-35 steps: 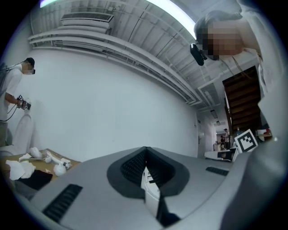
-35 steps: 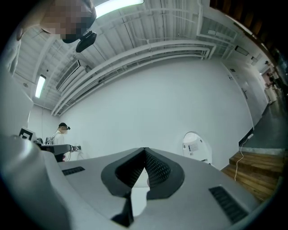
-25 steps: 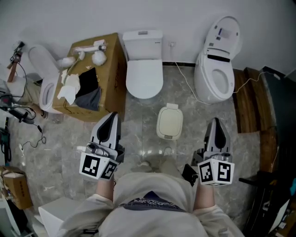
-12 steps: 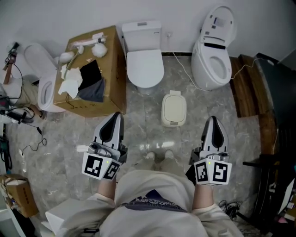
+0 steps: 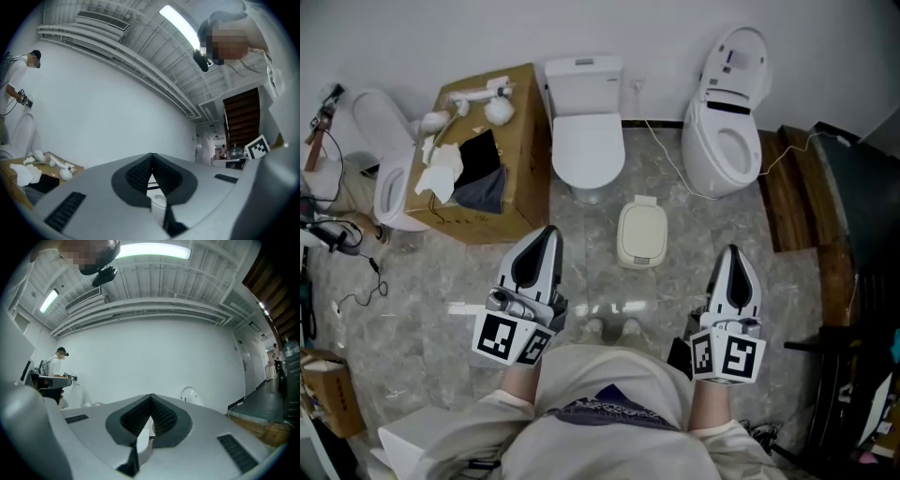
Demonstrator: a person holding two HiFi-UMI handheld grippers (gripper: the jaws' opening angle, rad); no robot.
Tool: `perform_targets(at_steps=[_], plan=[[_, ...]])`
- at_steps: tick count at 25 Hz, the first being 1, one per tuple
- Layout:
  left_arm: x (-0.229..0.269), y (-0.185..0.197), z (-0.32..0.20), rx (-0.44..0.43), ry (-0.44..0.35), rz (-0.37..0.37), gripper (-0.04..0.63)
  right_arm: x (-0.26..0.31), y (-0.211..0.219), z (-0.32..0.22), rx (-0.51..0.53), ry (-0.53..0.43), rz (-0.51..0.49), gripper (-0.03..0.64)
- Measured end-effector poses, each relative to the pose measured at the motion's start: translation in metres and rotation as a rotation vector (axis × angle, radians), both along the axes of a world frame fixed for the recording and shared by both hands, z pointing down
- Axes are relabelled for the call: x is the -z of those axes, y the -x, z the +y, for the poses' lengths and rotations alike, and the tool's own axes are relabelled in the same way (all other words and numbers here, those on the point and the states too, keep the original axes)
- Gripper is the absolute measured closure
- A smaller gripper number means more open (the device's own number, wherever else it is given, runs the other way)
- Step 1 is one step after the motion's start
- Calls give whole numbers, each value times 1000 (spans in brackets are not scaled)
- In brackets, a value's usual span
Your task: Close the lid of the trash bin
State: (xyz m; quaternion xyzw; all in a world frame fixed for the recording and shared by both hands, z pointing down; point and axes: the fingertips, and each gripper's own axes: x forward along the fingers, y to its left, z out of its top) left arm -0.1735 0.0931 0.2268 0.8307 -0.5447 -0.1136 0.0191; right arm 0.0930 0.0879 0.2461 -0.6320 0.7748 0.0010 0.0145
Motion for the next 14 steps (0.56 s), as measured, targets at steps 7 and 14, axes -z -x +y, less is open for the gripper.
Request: perform_targets(at_steps=[7, 14], plan=[[3, -19, -5, -17, -2, -2, 598, -5, -11, -3, 9, 9, 3, 611], [5, -25, -14, -17, 1, 3, 598, -6, -13, -14, 30, 14, 24, 611]])
